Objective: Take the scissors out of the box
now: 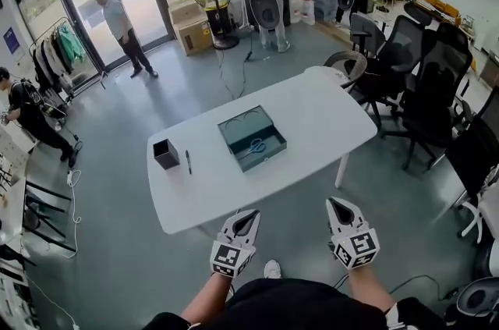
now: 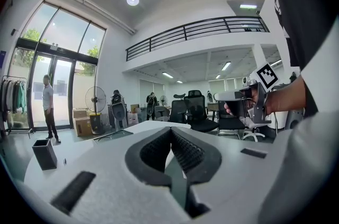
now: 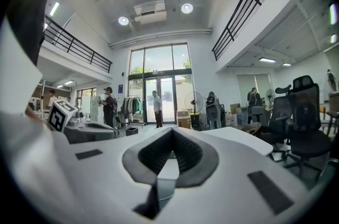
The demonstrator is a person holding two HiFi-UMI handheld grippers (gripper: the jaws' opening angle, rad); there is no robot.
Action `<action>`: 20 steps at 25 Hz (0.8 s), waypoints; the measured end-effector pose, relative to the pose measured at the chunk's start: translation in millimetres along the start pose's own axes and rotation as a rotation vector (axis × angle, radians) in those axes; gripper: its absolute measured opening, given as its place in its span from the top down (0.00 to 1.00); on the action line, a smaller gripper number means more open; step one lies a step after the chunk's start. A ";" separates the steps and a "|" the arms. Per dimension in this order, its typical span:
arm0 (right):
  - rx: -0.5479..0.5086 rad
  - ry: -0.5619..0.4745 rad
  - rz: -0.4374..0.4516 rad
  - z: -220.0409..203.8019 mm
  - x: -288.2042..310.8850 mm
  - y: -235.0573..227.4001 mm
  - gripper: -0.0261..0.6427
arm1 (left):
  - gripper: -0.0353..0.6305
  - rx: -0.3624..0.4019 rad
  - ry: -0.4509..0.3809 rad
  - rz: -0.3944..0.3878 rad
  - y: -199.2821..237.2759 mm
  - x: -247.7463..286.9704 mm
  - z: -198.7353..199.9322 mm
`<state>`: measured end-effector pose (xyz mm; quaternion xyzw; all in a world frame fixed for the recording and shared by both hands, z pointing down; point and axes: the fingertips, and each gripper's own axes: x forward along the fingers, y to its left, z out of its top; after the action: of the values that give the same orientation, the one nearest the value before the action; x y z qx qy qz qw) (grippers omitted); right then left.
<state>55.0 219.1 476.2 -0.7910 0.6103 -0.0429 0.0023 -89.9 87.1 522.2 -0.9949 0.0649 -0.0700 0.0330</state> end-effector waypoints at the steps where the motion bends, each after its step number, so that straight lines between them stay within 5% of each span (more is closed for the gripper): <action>1: 0.001 -0.003 0.002 2.4 10.9 1.1 0.95 | 0.93 -0.007 0.005 -0.004 8.9 2.2 -3.6; 20: -0.009 0.016 0.126 7.6 162.1 15.4 0.95 | 0.93 -0.112 0.010 0.038 112.8 40.4 -17.4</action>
<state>81.5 58.3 478.3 -0.7505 0.6592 -0.0463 -0.0037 -66.9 -30.9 536.5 -0.9934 0.0876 -0.0705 -0.0219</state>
